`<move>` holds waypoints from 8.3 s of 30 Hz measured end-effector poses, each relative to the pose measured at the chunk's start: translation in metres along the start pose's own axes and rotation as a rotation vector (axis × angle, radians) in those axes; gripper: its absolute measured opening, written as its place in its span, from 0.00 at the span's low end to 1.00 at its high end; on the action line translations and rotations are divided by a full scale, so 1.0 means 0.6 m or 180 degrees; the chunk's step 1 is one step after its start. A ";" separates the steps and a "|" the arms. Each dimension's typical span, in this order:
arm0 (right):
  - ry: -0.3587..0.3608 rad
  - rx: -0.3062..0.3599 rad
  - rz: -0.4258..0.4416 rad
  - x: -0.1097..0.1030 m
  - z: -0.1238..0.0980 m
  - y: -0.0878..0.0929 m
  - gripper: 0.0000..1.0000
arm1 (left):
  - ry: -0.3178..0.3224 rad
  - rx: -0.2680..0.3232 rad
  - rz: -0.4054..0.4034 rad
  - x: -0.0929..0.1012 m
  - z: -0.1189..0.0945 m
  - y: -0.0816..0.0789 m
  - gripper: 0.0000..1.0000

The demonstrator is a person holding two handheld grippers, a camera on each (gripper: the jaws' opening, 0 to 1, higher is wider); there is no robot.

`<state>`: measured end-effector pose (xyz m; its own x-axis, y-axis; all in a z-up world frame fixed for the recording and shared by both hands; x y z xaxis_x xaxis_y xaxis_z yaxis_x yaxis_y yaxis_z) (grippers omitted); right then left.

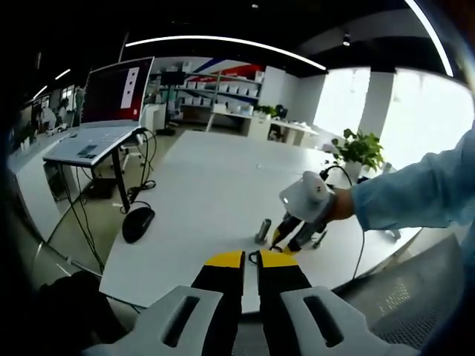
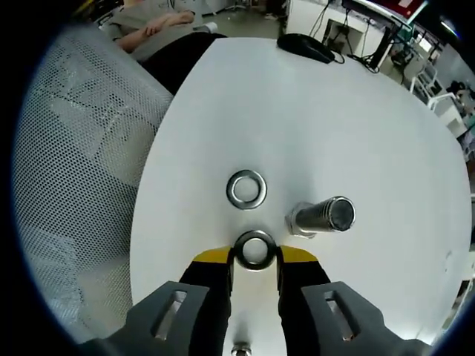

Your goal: Place the washer onto the threaded stud by aligning its center hole with the stud, sliding it down to the base, and recovering from edge contact or off-axis alignment until the washer reaches the visible bottom stop.

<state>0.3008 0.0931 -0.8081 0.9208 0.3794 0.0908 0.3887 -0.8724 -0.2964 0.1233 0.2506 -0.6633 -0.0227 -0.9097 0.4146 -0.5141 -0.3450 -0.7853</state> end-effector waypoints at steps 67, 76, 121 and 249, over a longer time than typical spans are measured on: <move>0.0239 -0.0088 -0.0317 0.077 -0.090 -0.067 0.23 | 0.0052 0.0052 -0.0002 0.002 0.001 -0.003 0.03; 0.0190 -0.0215 -0.0397 0.080 -0.076 -0.061 0.23 | 0.0048 0.0059 -0.0010 0.002 0.000 -0.003 0.03; -0.0104 -0.0395 -0.0702 0.085 -0.044 -0.078 0.02 | 0.0024 0.0050 -0.0012 0.000 0.001 -0.003 0.02; -0.0283 -0.0341 -0.0548 0.023 0.038 -0.092 0.31 | 0.0043 0.0121 -0.0058 0.000 -0.001 -0.006 0.02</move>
<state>0.2914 0.1537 -0.8123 0.8359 0.5470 0.0459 0.5455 -0.8184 -0.1807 0.1245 0.2521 -0.6605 -0.0253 -0.9001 0.4350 -0.4815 -0.3703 -0.7944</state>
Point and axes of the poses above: the point that each gripper's makers call its tool centre point, and the gripper's own axes: z roughly forward along the fingers, x roughly to its right, y roughly out of its underside, the point moved 7 cm from there along -z, roughly backward along the fingers, and after that the axes turned 14 degrees about -z, right-handed, at the moved point
